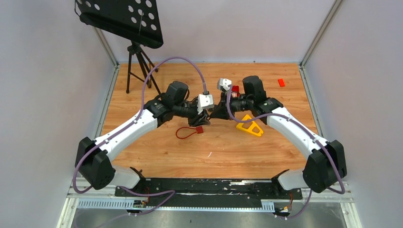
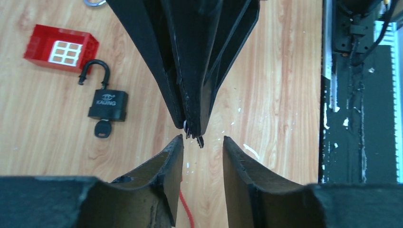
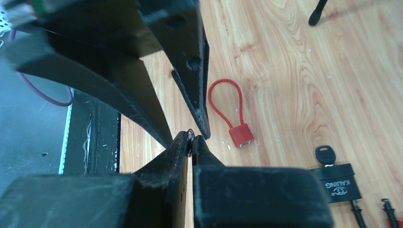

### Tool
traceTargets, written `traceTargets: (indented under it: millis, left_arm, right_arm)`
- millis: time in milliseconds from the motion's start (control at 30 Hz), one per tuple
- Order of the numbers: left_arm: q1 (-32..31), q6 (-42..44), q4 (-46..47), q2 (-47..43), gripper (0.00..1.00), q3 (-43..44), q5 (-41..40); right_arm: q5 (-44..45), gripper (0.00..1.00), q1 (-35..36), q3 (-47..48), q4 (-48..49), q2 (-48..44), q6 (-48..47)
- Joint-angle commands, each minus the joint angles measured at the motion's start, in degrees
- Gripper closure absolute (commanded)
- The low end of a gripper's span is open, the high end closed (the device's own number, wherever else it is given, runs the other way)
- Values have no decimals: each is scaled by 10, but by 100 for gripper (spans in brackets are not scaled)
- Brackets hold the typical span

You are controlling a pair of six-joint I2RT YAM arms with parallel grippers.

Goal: Unlock with the key

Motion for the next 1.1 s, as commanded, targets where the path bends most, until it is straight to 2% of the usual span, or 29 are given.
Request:
traceTargets:
  millis: [0,100,200,267,400,600,767,833,1000,1067]
  left_arm:
    - [-2,38,16,-27,55,22,-37]
    - [-2,31,25,-26,57,21,-46]
    - [-2,21,34,-20,71,22,-49]
    - [-2,19,32,-14,76,25,-47]
    - [-2,17,26,-6,76,28,-44]
    - [-2,1,26,2,64,28,-26]
    - [-2,-10,29,12,62,28,-13]
    - [-2,-16,29,18,65,30,-8]
    - [-2,-20,26,26,80,37,0]
    - [-2,-19,24,25,83,40,2]
  right_arm:
    - [6,100,2,19,29,22,42]
    - [6,100,2,20,29,24,43]
    - [6,100,1,20,29,24,43]
    - [5,100,2,20,27,24,44]
    - [0,100,0,21,29,24,46]
    - [2,100,-1,20,29,24,46]
    - [-1,100,-3,18,30,21,44]
    - [-1,100,-3,18,30,19,44]
    - [3,100,-4,15,29,17,39]
    - [5,100,-5,15,25,19,33]
